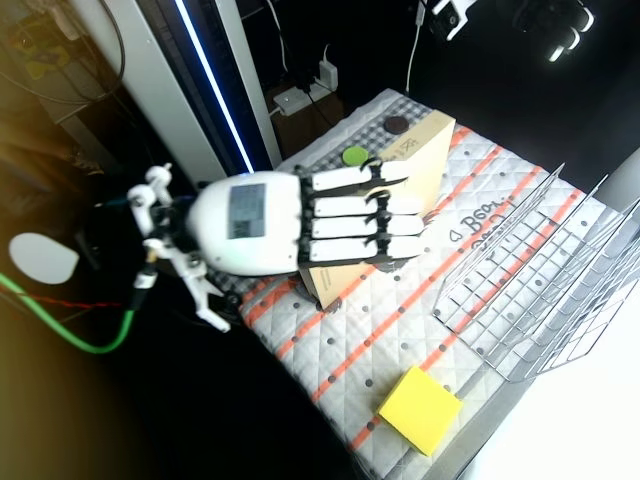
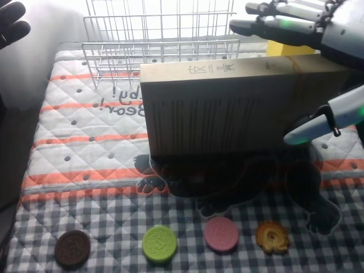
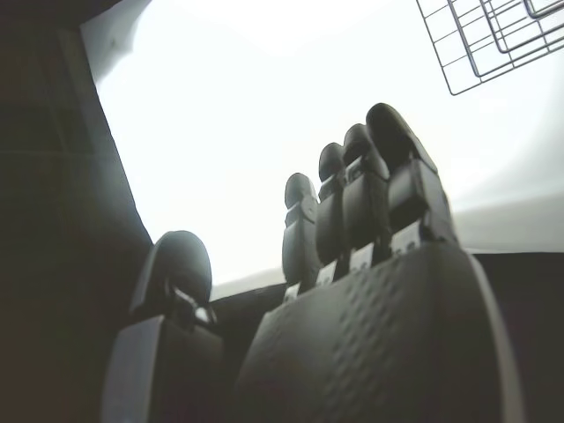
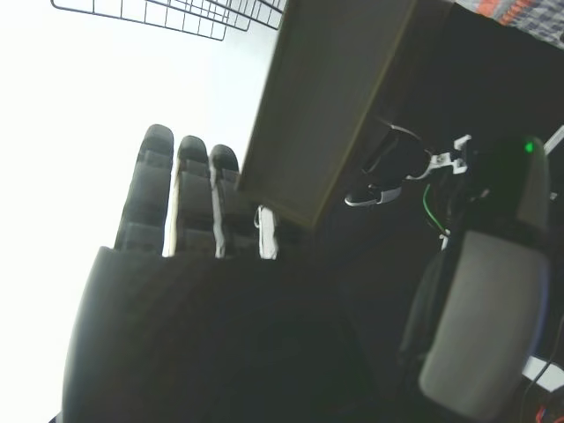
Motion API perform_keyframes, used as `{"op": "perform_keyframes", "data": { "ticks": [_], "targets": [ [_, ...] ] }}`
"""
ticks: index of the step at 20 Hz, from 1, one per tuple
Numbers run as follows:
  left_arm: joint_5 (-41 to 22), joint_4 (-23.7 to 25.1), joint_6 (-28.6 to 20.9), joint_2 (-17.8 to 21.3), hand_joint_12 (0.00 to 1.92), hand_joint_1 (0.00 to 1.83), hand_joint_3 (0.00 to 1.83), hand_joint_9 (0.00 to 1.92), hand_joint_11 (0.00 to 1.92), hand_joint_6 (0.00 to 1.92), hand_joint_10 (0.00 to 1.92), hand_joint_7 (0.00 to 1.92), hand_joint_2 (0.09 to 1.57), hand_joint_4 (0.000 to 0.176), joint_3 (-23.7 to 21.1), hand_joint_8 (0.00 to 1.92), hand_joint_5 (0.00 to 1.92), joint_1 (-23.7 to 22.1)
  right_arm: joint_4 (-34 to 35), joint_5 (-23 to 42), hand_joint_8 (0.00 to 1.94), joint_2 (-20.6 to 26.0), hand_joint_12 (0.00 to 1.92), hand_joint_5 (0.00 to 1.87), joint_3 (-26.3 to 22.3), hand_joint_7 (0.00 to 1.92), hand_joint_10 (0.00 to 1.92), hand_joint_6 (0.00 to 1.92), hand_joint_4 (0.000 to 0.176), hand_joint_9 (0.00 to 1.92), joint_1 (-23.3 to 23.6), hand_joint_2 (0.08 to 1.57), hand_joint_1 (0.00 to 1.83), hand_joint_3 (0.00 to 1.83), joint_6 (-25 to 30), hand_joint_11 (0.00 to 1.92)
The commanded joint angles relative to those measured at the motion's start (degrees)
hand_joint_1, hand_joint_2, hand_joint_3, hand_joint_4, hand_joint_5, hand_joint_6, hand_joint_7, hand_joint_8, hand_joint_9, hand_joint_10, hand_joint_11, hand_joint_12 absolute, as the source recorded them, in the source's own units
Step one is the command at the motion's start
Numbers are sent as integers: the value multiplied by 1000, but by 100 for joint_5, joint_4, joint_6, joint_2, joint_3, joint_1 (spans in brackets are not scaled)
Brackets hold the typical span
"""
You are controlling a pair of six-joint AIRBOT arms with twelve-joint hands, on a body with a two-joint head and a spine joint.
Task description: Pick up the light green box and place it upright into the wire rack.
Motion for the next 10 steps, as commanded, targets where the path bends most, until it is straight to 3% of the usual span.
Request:
{"op": "perform_keyframes", "data": {
  "ticks": [1,3,4,6,7,8,10],
  "targets": [
    [-634,-155,-40,-30,724,414,0,261,0,3,4,308,1168,119,6,3,334,-47,136,436,0,9,16,0,34,0,0,0,176,0,144,753,656,8,77,35],
    [-620,-153,-40,-35,719,415,3,256,0,0,1,302,1178,114,9,1,327,-48,-116,269,0,-47,9,0,55,0,0,0,163,0,319,775,679,13,138,17],
    [-615,-152,-40,-37,718,420,3,256,0,1,1,300,1180,108,11,0,330,-48,-268,191,0,-84,10,0,78,0,0,0,168,0,404,775,687,11,195,18],
    [-605,-151,-40,-45,745,423,0,263,0,3,2,304,1166,115,16,1,338,-49,-562,49,3,-154,13,0,130,8,0,0,136,0,568,771,728,6,356,23],
    [-600,-147,-40,-51,748,426,0,261,0,4,1,307,1161,117,18,2,344,-49,-682,-21,1,-174,2,0,136,3,0,0,165,0,637,777,749,7,378,4],
    [-594,-140,-40,-56,751,442,0,265,0,7,3,309,1156,110,18,3,352,-50,-747,-68,3,-180,0,0,136,9,0,0,174,0,659,780,767,7,378,0],
    [-572,-122,-40,-58,771,457,0,272,0,5,3,316,1145,102,12,2,369,-54,-779,-147,9,-181,34,0,140,99,10,0,148,63,659,781,777,2,378,63]
  ]
}}
